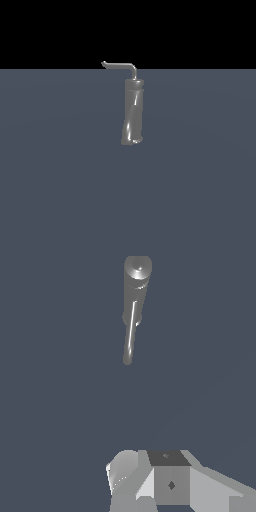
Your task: Turn on the faucet by rotating a designated handle.
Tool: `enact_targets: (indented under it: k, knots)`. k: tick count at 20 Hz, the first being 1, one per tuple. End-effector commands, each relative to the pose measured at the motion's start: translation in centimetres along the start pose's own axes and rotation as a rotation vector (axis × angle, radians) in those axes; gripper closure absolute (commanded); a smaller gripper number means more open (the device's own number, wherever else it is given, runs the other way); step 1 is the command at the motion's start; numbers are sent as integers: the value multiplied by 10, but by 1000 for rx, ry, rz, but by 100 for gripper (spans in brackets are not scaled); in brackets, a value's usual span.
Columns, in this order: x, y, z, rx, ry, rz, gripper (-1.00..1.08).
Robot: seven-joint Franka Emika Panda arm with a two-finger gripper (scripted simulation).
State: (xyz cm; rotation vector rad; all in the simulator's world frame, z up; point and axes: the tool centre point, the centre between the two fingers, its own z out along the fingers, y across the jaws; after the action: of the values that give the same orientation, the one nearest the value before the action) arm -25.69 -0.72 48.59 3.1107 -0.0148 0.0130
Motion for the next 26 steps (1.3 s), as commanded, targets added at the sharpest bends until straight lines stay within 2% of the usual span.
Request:
enact_targets:
  k: [1,9,14,26]
  knots:
    - [0,0,0,0,0,0,108]
    - [2,-6,-2,29,17,-42,108]
    - [1,-6,-2,30,19,-47,108]
    - [27,-8,-5,44,14,65,108]
